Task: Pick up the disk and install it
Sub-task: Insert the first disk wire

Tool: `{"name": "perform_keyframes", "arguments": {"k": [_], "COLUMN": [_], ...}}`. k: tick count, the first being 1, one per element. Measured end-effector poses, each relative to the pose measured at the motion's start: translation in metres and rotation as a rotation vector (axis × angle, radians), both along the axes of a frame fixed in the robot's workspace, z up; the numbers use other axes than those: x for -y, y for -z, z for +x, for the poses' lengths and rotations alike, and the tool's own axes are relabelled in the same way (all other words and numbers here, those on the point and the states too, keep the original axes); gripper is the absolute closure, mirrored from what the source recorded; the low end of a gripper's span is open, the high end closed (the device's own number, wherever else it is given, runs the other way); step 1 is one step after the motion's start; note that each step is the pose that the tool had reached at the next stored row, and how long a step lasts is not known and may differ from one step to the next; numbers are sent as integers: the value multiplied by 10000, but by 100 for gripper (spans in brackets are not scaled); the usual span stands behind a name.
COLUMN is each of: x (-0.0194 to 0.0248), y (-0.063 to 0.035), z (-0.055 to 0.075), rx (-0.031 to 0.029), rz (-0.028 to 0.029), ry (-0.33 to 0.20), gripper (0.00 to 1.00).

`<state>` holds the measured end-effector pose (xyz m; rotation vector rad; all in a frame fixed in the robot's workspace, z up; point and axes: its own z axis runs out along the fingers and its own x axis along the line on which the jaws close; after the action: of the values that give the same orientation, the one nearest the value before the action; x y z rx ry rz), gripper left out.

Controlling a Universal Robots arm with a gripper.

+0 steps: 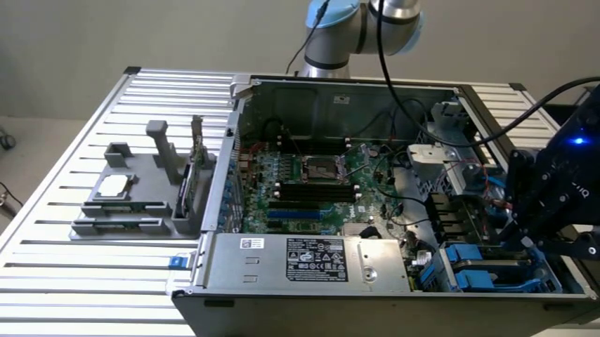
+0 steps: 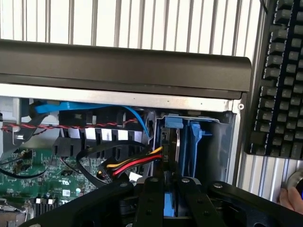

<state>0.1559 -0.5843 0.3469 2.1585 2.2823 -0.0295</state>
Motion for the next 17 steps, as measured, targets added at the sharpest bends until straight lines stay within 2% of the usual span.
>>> {"name": "perform_keyframes", "arguments": {"k": [3, 4, 9, 14, 17], "x": [-5, -5, -21, -38, -67], "y": [0, 0, 0, 0, 0], "z": [14, 15, 16, 16, 17], "rx": [-81, -87, -107, -179, -237], "rz": [-109, -142, -185, -332, -392], "ry": [32, 44, 82, 169, 185], "gripper": [84, 84, 84, 84, 84]}}
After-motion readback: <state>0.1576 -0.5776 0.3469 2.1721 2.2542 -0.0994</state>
